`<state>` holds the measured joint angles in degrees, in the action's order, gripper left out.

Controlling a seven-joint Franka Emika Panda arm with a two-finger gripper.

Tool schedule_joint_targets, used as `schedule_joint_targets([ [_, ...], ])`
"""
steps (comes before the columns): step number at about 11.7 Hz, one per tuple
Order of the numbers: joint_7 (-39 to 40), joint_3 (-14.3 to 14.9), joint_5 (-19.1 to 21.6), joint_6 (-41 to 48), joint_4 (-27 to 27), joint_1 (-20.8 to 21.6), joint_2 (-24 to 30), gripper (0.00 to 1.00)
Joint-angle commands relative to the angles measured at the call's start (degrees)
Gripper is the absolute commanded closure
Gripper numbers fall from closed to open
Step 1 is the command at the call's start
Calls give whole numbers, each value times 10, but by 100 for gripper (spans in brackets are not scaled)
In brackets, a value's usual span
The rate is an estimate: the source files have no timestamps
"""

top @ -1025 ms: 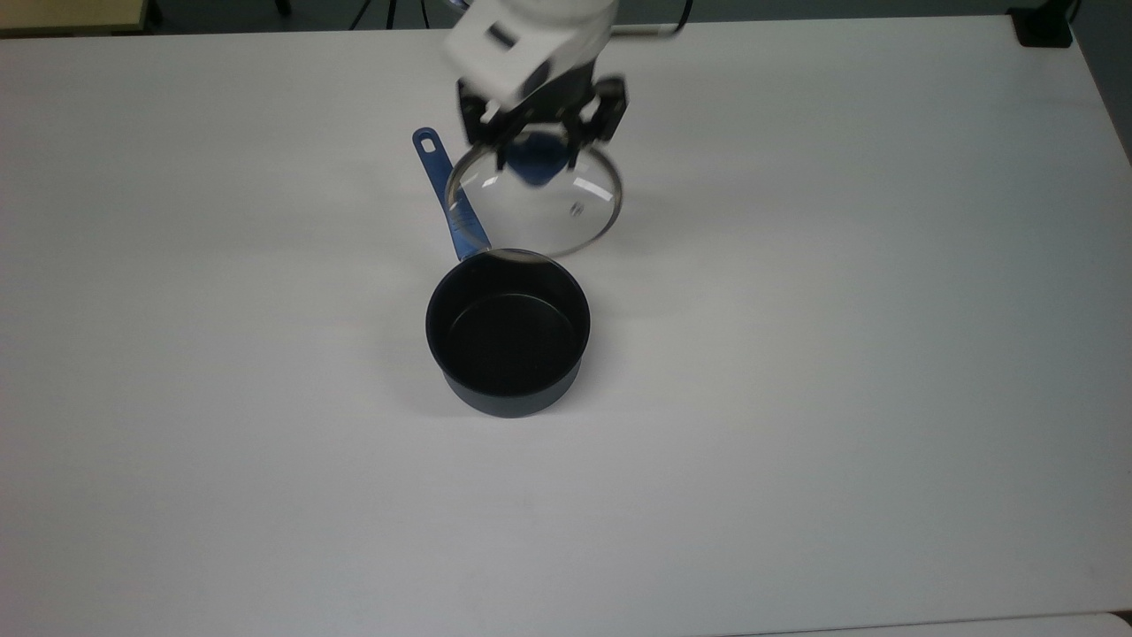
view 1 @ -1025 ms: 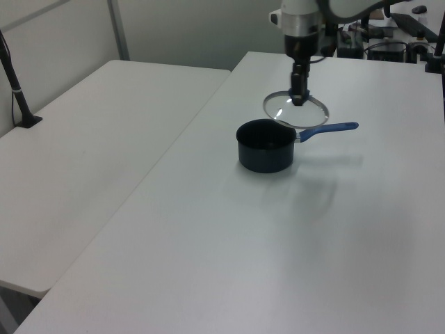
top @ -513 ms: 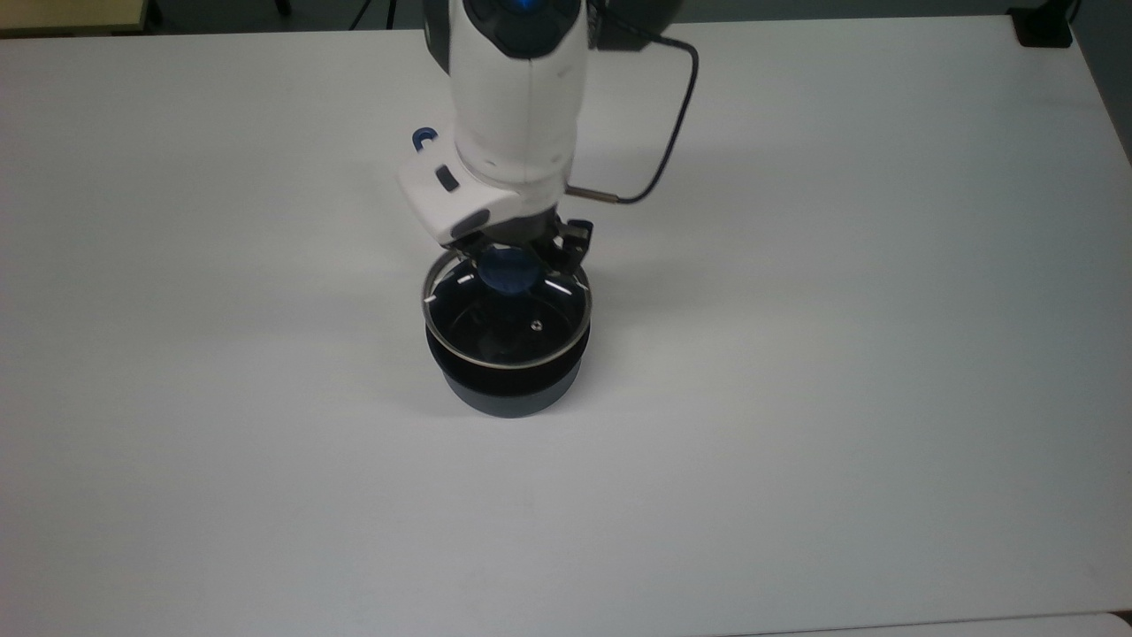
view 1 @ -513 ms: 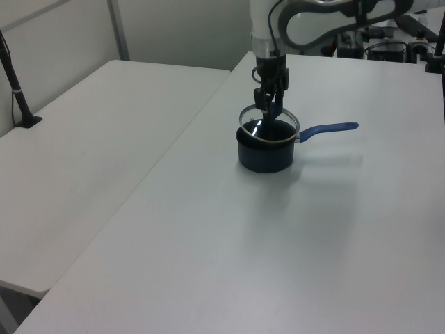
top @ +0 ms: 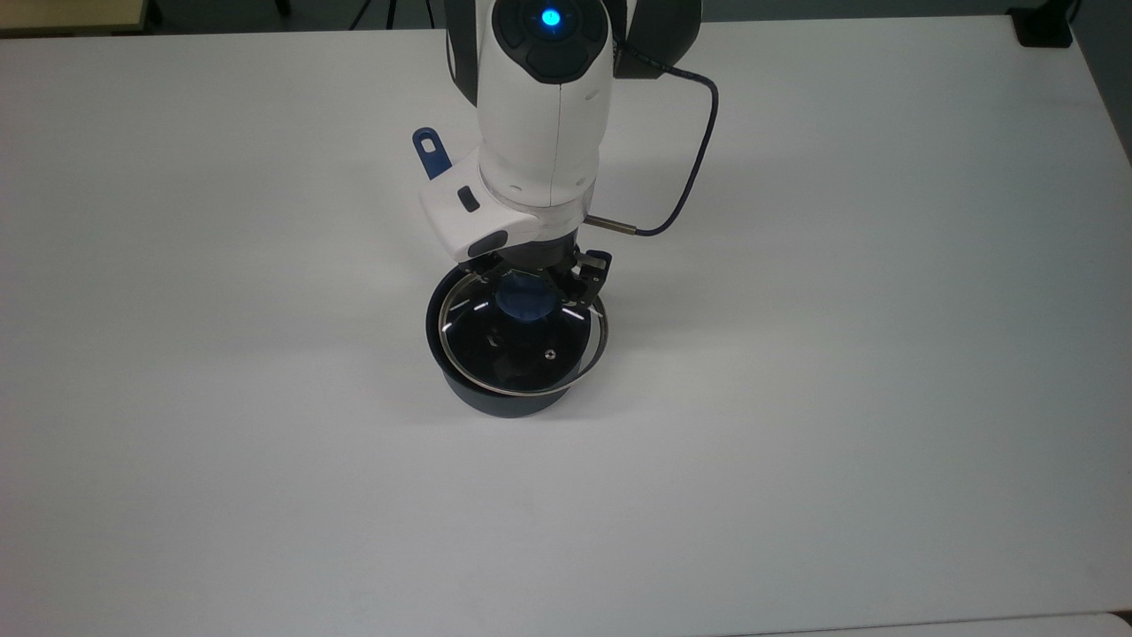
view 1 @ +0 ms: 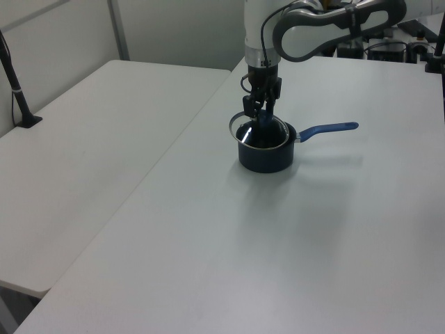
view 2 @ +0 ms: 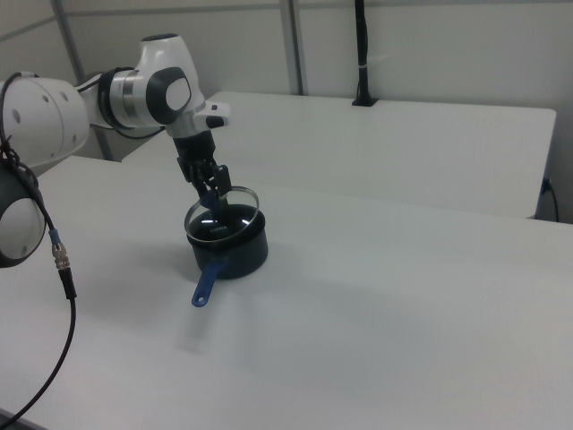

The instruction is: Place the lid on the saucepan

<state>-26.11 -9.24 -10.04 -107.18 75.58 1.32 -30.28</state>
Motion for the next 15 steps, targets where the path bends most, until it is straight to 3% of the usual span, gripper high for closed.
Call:
schedule_joint_targets([
  [1,-11,12,-16,2,-10,16,-7,57],
  [3,-10,11,-24,4,-5,15,-6,56],
  [5,-11,12,-24,5,-1,12,-4,0],
  [9,-11,10,-16,32,4,0,33,0],
  [12,9,7,-16,92,96,-26,163,0],
  [15,116,12,18,157,146,-55,281,0],
])
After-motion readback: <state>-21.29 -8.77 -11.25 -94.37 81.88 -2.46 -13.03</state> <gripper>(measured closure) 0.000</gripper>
